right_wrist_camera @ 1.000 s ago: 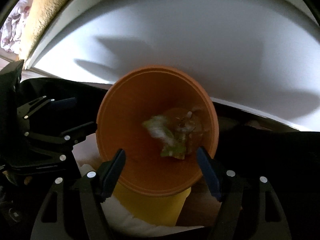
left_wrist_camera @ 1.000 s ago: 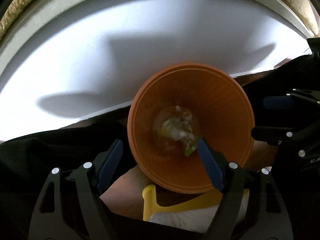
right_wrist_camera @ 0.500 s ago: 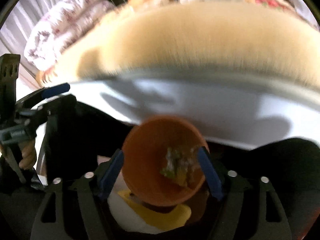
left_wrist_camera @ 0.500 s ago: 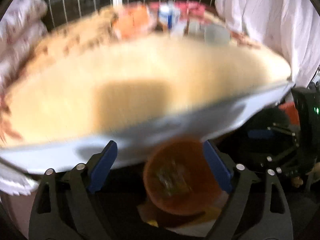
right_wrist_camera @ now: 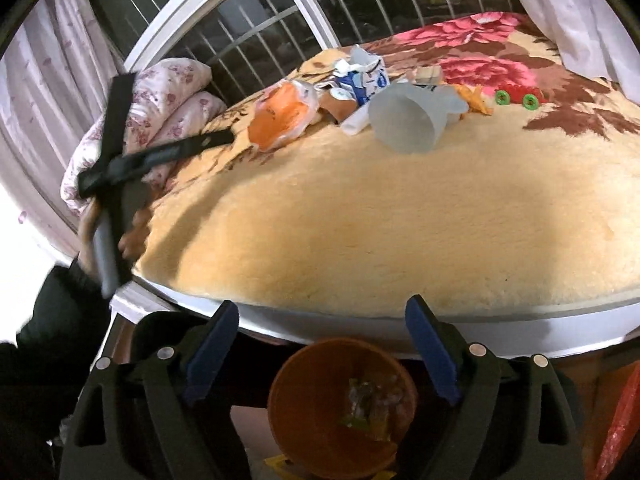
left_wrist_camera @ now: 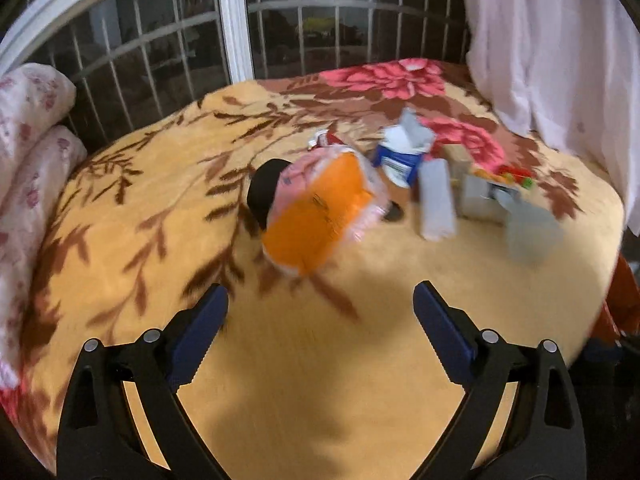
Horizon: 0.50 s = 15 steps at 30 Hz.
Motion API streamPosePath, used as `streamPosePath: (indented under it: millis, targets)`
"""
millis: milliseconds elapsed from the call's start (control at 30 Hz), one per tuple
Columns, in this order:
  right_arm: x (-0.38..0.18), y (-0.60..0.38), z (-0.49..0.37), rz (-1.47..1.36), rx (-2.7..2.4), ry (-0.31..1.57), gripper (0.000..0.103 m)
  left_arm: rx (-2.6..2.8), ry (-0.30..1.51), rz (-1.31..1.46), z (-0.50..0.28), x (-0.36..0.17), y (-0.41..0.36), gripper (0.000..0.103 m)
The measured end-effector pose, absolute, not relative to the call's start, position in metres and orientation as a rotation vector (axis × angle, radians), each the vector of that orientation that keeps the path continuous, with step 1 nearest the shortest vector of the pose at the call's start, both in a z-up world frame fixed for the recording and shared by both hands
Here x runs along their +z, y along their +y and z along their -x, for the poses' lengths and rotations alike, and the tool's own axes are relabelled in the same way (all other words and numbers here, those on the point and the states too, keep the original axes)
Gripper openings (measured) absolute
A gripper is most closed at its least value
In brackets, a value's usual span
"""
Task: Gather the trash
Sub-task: 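Grasp the orange plastic bag with the left gripper and lift it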
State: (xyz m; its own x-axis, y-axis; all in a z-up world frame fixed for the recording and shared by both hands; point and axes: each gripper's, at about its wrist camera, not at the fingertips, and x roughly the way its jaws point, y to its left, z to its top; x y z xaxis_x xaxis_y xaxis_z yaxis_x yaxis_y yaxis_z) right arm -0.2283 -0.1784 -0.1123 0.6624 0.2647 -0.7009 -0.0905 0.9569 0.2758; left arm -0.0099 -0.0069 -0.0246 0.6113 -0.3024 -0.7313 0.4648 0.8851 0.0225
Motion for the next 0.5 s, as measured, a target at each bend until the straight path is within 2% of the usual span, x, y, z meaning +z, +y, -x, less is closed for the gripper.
streamPosePath:
  millis: [300,333,367,433,467,500]
  targets:
    - [-0.141,-0.175,0.210,-0.194,0.192,0.893,0.084,-0.440,0.900,-0.101,-0.068,-0.055,-0.026,0.089]
    - [-0.142,-0.174,0.209,-0.194,0.193,0.895,0.084,-0.438,0.901,-0.092,-0.070,-0.056,-0.027,0.080]
    - [-0.144,-0.174,0.209,-0.194,0.193,0.897,0.084,-0.435,0.907,-0.100,-0.071,-0.058,-0.030,0.055]
    - [-0.146,-0.173,0.210,-0.198,0.196,0.902,0.084,-0.428,0.904,-0.125,-0.065,-0.059,-0.035,0.044]
    - [-0.146,-0.173,0.211,-0.199,0.196,0.903,0.084,-0.433,0.893,-0.138,-0.057,-0.057,-0.036,0.035]
    - [-0.145,-0.173,0.212,-0.199,0.197,0.902,0.084,-0.437,0.887,-0.148,-0.048,-0.055,-0.036,0.032]
